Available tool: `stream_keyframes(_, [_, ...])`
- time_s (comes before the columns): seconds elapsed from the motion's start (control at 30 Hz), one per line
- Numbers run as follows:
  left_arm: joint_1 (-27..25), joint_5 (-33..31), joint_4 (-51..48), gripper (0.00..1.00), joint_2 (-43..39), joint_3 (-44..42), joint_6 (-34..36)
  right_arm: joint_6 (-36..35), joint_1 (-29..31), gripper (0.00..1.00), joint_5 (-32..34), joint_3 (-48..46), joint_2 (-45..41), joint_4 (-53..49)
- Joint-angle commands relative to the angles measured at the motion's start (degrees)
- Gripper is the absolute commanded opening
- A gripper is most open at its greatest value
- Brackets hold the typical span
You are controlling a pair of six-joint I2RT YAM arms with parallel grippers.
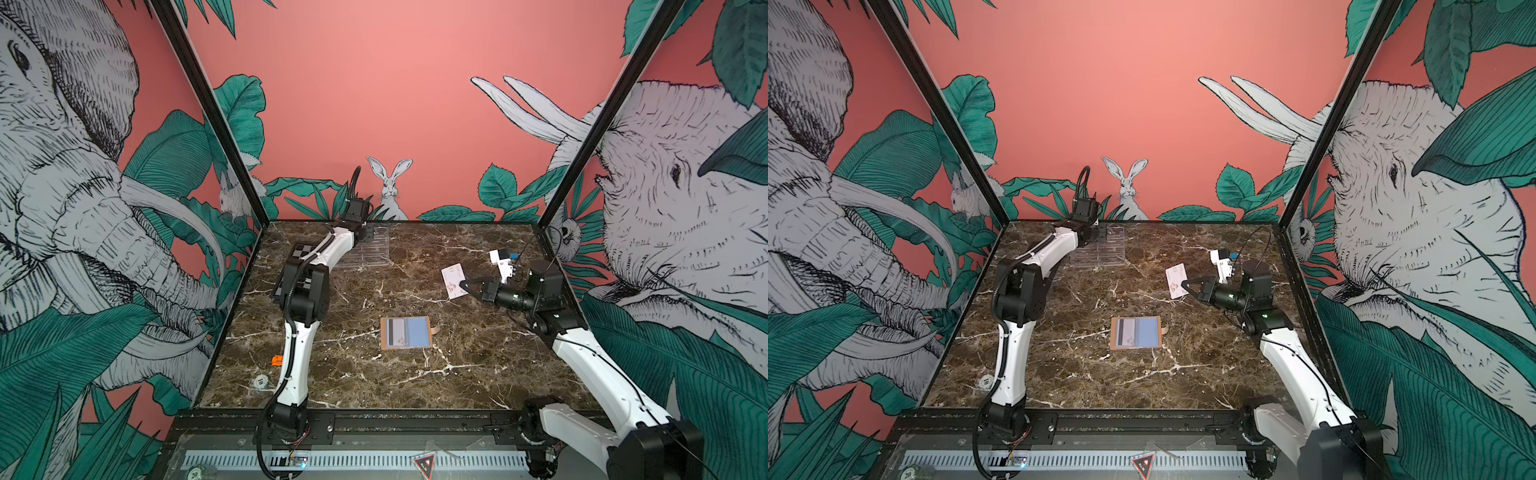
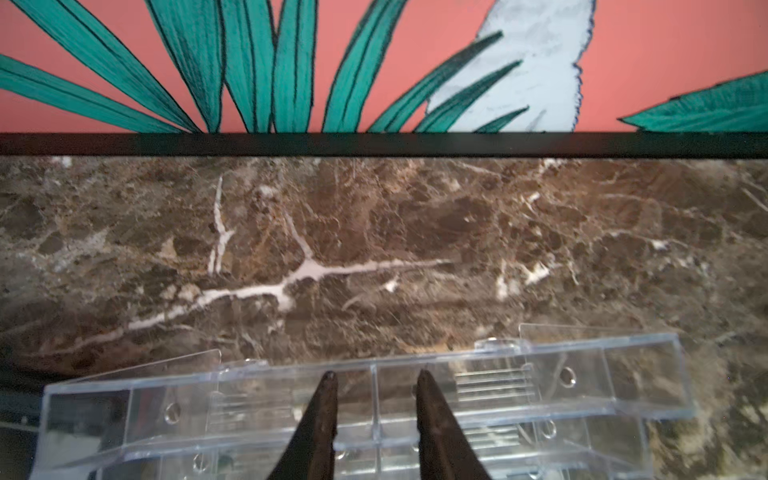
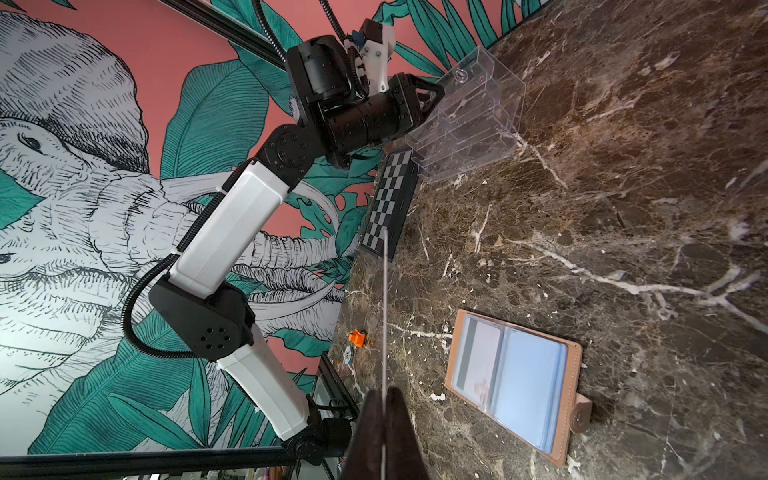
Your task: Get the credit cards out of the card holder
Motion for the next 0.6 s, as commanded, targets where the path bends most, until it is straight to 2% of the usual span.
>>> stream_keyframes(0.0, [-2.3,-2.17,0.38,0.06,-7.88,-5.01,-4.71,0.15,-0.22,0.0,0.07,-0.16,-1.6,2.41])
stream_keyframes(0.3, [-9.03,-4.82,2.51,0.01,-15.86,-17.77,-13.62,-0.09,-0.19,0.0,0.18,-1.18,-3.49,1.85])
stream_keyframes(0.57, [-13.88,-6.2,1.76,0.01,-16.67,-19.98,-18.21,-0.42,-0.22,0.0,0.14,-2.56,-4.42,1.68])
